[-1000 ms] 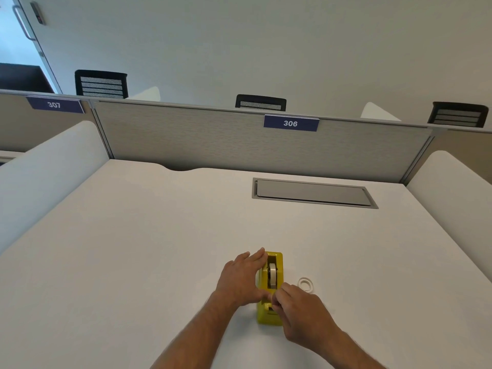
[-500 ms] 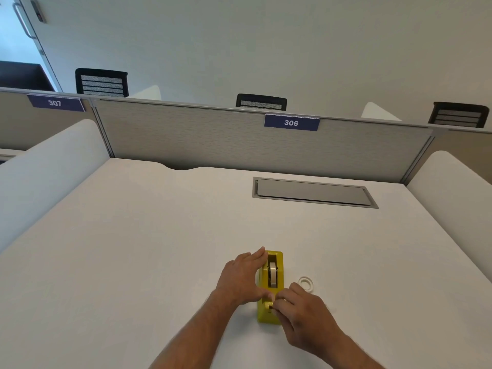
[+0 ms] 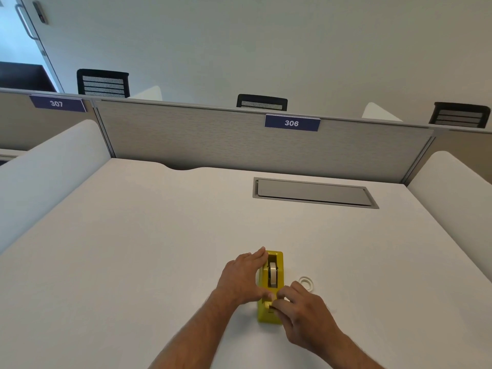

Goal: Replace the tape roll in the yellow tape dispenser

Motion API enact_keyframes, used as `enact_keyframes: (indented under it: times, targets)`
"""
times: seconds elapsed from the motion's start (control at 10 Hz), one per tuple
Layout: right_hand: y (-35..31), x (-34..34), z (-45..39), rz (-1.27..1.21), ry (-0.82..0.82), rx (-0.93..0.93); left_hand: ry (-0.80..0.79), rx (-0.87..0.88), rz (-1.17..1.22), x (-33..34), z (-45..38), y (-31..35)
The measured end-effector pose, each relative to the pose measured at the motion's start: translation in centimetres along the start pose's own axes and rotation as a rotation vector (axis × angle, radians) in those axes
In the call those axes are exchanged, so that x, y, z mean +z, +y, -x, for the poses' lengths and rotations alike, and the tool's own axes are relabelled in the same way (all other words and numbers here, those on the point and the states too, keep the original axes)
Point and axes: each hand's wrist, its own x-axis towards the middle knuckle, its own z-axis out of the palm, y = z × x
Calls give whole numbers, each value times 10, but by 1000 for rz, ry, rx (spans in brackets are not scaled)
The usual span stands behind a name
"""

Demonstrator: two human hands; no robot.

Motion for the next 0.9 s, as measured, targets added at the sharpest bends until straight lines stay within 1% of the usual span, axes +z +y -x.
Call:
enact_keyframes:
  times: [0.2, 0.4, 0.6, 0.7, 0.8, 0.9]
  targets:
    - [-2, 1, 2, -5, -2, -5, -1, -5, -6, 0, 0, 1]
    - [-3, 3, 4, 7, 56, 36, -8, -12, -13, 1, 0, 0]
    - [-1, -2, 8, -4, 78, 62, -9, -15, -8, -1, 2, 1]
    - [-5, -15, 7, -96, 106, 90, -7, -4, 63, 1, 4, -1]
    - [0, -39, 3, -142, 227, 118, 3, -10, 150, 1, 5, -7]
    - [2, -90, -10, -331, 464, 196, 136, -39, 168, -7, 3, -16]
